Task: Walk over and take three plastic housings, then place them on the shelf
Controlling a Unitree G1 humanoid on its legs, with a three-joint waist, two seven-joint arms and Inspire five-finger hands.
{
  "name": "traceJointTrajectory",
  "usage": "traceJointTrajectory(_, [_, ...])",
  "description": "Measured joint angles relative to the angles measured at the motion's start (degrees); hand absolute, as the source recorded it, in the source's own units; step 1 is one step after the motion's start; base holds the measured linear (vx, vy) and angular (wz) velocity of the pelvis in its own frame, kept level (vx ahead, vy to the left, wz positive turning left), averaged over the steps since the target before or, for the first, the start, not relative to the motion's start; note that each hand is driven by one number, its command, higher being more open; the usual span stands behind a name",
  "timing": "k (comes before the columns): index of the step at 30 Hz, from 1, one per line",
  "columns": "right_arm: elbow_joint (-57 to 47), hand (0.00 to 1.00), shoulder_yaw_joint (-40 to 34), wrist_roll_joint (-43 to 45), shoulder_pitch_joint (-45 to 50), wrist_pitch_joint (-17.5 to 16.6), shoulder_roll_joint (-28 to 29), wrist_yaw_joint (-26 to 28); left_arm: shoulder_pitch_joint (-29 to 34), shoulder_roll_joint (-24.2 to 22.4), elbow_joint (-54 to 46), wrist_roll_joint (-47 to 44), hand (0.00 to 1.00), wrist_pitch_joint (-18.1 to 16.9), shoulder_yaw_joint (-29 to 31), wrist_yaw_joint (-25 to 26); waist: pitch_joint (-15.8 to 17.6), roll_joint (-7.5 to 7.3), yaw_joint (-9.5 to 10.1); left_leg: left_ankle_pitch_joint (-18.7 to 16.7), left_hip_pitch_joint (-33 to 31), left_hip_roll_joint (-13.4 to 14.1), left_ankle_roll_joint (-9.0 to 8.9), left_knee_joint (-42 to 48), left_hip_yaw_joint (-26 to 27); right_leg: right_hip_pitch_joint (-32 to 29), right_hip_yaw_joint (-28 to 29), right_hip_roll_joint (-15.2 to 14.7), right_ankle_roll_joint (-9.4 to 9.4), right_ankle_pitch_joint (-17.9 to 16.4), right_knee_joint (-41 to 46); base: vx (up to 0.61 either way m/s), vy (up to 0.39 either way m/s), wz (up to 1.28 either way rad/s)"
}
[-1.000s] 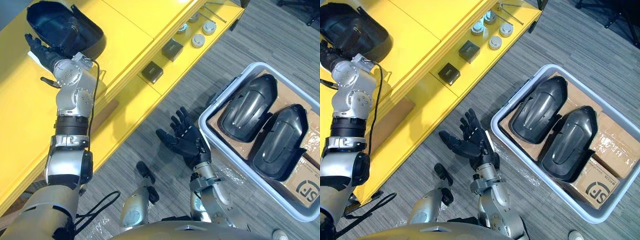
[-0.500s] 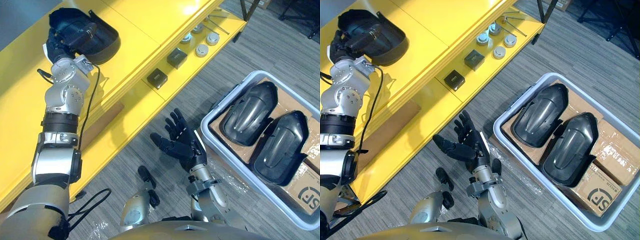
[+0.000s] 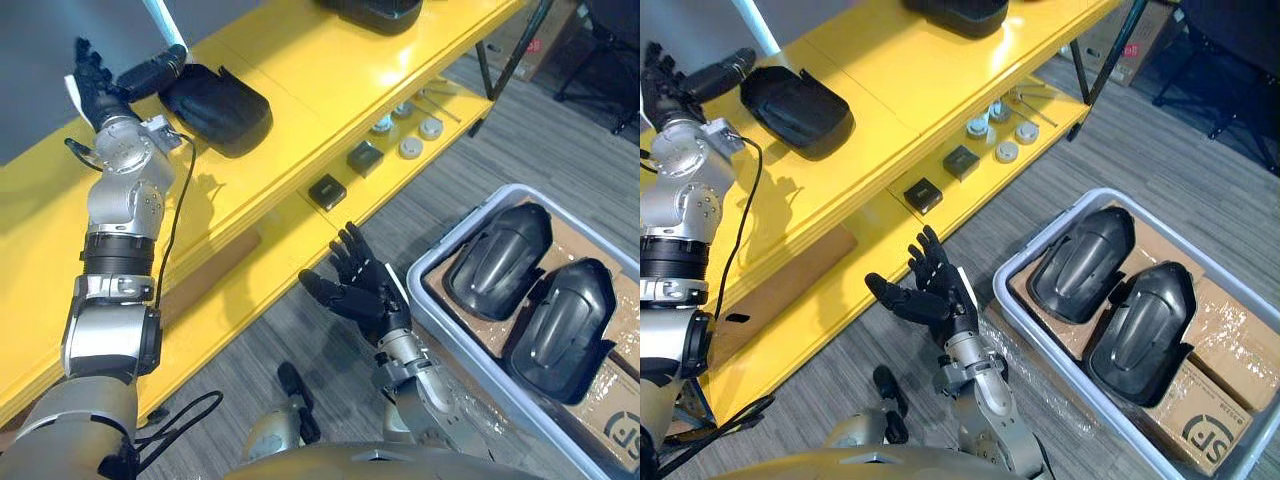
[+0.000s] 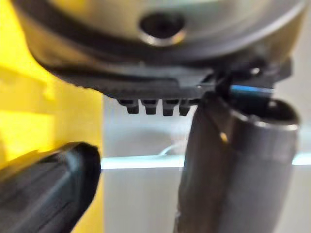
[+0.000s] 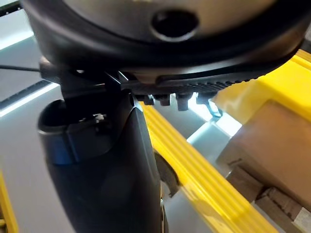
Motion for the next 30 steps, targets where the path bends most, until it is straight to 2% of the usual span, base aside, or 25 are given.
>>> traceJointTrajectory(3, [0.2,1.00,0.0,-2.0,0.2,-0.3,0.0,-0.2,0.0,1.6,0.0,0.0,1.00,-1.5,0.1,0.0,-1.9,0.16,0.67,-0.2,0.7,0.1,-0.23,-0.2,0.0,1.0,-0.2,0.2,-0.30,-0.1,-0.7,0.00,-0.001,0.02])
traceJointTrajectory(6, [0.2,1.00,-0.8,-6.0,0.0,-2.6,0.0,-1.2,0.2,2.9,-0.8,-0.1,1.00,-6.0,0.8,-1.1,-3.3,0.00,1.17,-0.3,1.3,0.2,-0.38,-0.2,-0.4,2.4,-1.2,0.2,-0.45,-0.2,-0.8,-0.01,0.003,0.10])
traceJointTrajectory(9, [0.1,1.00,-4.3,-8.4,-2.2,-4.2,0.0,-3.4,7.4,3.3,-9.2,-0.4,1.00,-11.4,3.7,-3.7,-5.3,-0.12,1.58,-0.3,1.8,0.2,-0.41,-0.2,-0.6,2.9,-1.4,0.2,-0.48,-0.2,-0.8,0.00,0.002,0.03])
traceJointTrajectory(11, [0.2,1.00,-9.0,-8.4,-4.7,-4.2,-0.4,-3.6,13.3,3.0,-16.0,-0.8,1.00,-12.9,3.8,-6.2,-5.9,-0.32,2.55,-0.3,2.5,0.2,-0.55,-0.2,-0.9,3.7,-1.7,0.2,-0.50,-0.2,-0.8,0.00,-0.001,0.06])
traceJointTrajectory(13, [0.2,1.00,-14.7,-8.4,-8.0,-4.2,-2.4,-3.6,19.8,0.9,-23.1,-2.6,1.00,-13.8,4.0,-9.1,-6.7,-0.49,3.14,-0.3,2.4,0.2,-0.59,-0.2,-1.9,4.5,-3.0,0.1,-0.59,-0.3,-1.0,-0.01,0.002,0.25])
traceJointTrajectory(14, [0.5,1.00,-19.7,-8.4,-11.3,-4.1,-4.6,-3.6,25.5,-2.6,-28.7,-3.4,1.00,-14.0,4.3,-12.1,-7.2,-0.71,4.25,-0.3,2.2,0.2,-0.99,-0.2,-2.8,4.9,-3.9,0.1,-0.56,-0.3,-1.2,-0.03,0.011,0.28])
traceJointTrajectory(16, [4.0,1.00,-24.9,-8.3,-17.2,-4.1,-7.1,-3.5,32.3,-7.7,-33.3,-3.3,1.00,-14.0,4.2,-15.2,-7.4,-1.16,4.88,0.2,1.3,0.2,-1.33,-0.2,-4.3,4.9,-5.2,0.3,-0.36,-0.5,-1.6,-0.07,0.014,0.37])
traceJointTrajectory(18, [9.9,1.00,-29.1,-8.3,-24.6,-4.1,-9.1,-3.4,36.7,-12.2,-34.5,-2.9,1.00,-13.7,3.5,-17.3,-7.4,-1.47,5.74,0.9,-1.0,0.4,-2.24,-0.2,-6.3,3.8,-6.7,0.7,-0.29,-0.5,-1.6,-0.11,0.004,0.47])
traceJointTrajectory(19, [14.7,1.00,-30.7,-8.2,-30.2,-4.0,-10.6,-3.4,38.3,-14.1,-34.5,-2.6,1.00,-13.6,3.4,-18.0,-7.2,-1.67,6.16,1.2,-3.3,0.8,-2.83,-0.2,-7.6,2.4,-7.8,1.2,-0.31,-0.5,-1.7,-0.10,-0.005,0.42])
traceJointTrajectory(21, [21.7,1.00,-31.8,-8.2,-37.3,-3.9,-12.7,-3.5,38.4,-14.9,-34.6,-2.0,1.00,-13.7,3.2,-18.7,-6.1,-2.29,7.62,2.5,-6.1,1.2,-4.29,-0.2,-9.6,0.3,-8.4,2.0,-1.03,0.0,-1.7,-0.13,-0.019,0.31])
traceJointTrajectory(24, [30.8,1.00,-31.2,-7.1,-46.6,-3.8,-16.0,-2.3,38.1,-15.1,-36.0,1.4,1.00,-14.7,2.7,-19.5,-2.4,-2.23,9.45,3.7,-7.9,1.3,-4.15,-0.2,-12.2,-0.1,-9.9,2.6,-1.57,0.5,-1.4,-0.11,-0.022,0.31])
traceJointTrajectory(27, [35.7,1.00,-30.4,-3.7,-52.7,-3.8,-19.1,0.2,37.2,-15.2,-38.9,2.2,1.00,-18.2,2.7,-19.9,1.0,-1.53,11.92,3.9,-8.7,0.8,-4.15,-0.2,-13.2,-1.2,-10.5,1.9,-1.59,0.5,0.5,-0.04,-0.010,0.21])
traceJointTrajectory(30, [40.9,1.00,-28.9,-1.5,-59.0,-3.7,-22.1,3.2,33.4,-15.2,-40.1,2.2,1.00,-20.8,3.9,-21.0,3.7,-0.56,12.87,4.8,-9.9,0.4,-3.52,0.0,-14.2,-2.2,-10.9,1.5,-1.86,0.6,1.4,0.01,-0.004,0.15])
